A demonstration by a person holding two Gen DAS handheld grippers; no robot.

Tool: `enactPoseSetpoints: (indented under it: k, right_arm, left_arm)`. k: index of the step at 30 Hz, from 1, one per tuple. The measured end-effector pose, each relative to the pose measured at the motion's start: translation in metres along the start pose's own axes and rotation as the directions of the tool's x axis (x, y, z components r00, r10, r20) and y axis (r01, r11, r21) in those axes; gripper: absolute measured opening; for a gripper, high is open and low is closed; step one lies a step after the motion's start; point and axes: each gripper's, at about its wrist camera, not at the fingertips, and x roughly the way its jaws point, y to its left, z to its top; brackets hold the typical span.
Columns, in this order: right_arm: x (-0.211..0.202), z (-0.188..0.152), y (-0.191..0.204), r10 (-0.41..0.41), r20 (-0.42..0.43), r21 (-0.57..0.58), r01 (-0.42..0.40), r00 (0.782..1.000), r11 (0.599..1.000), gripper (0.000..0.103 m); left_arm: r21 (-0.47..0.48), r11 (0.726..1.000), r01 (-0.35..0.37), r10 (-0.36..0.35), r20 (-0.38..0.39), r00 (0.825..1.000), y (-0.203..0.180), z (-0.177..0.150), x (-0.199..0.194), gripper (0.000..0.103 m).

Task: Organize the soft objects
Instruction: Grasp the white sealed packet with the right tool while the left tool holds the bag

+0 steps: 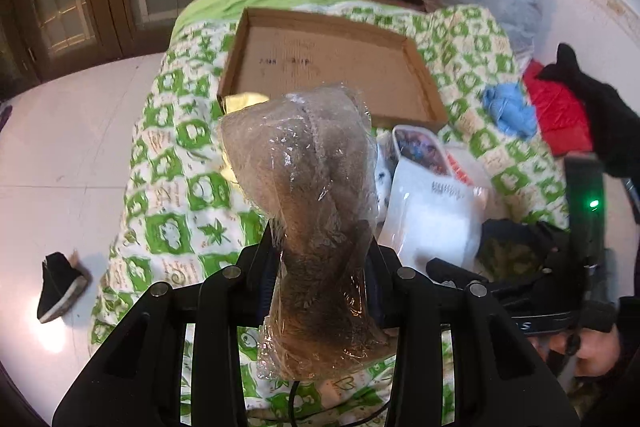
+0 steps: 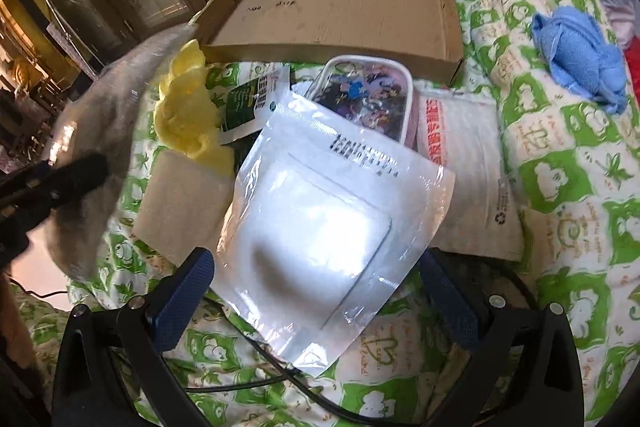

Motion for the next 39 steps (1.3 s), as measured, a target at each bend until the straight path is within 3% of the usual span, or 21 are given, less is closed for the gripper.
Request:
enactPoseSetpoints:
  k: [6,10,15,19,26,29,31,36,39]
  right_arm:
    - [-0.001,-0.001,-0.005,0.009,-0.017,0.03,-0.008,1.0,1.0,0.103]
    - [0.008,0.003,0.006,0.0,-0.027,0.016,0.0,1.0,1.0,0.103]
    - [0.028,0.016,0.014,-0.051,-0.041,0.015,0.051,0.998,0.999,0.103]
    - [0.049,0.021,0.019,-0.06,-0.092,0.039,0.064,0.994,0.997,0.103]
    - [0.062,0.017,0.018,-0.076,-0.112,-0.042,0.072,0.991,0.997,0.102]
    - [0.056,0.014,0.007,-0.055,-0.104,-0.052,0.05,0.993,0.997,0.093]
    - [0.05,0.012,-0.003,-0.04,-0.103,-0.046,0.035,0.994,0.998,0.073]
    - [0.034,0.003,-0.022,0.037,-0.118,-0.002,-0.037,0.992,0.999,0.041]
    - [0.025,-0.003,-0.032,0.104,-0.13,0.035,-0.1,0.986,0.994,0.033]
  left_arm:
    - [0.002,0.999,-0.033,0.033,0.051,0.998,0.004,0.007,-0.017,0.036]
    - [-0.012,1.0,-0.02,0.019,-0.01,1.0,0.01,-0.002,0.005,0.036]
    - [0.045,0.996,-0.073,0.076,-0.072,0.994,0.003,-0.017,0.034,0.036]
    - [0.04,0.997,-0.058,0.062,-0.088,0.994,0.004,-0.022,0.043,0.036]
    - [0.038,0.998,-0.049,0.053,-0.097,0.994,0.005,-0.027,0.048,0.036]
    - [0.036,0.999,-0.039,0.042,-0.086,0.995,0.005,-0.026,0.046,0.036]
    - [0.035,0.999,-0.03,0.033,-0.083,0.996,0.005,-0.026,0.045,0.036]
    - [0.045,0.998,-0.034,0.037,-0.081,0.996,0.002,-0.027,0.043,0.036]
    - [0.052,0.998,-0.035,0.039,-0.08,0.996,-0.002,-0.026,0.04,0.036]
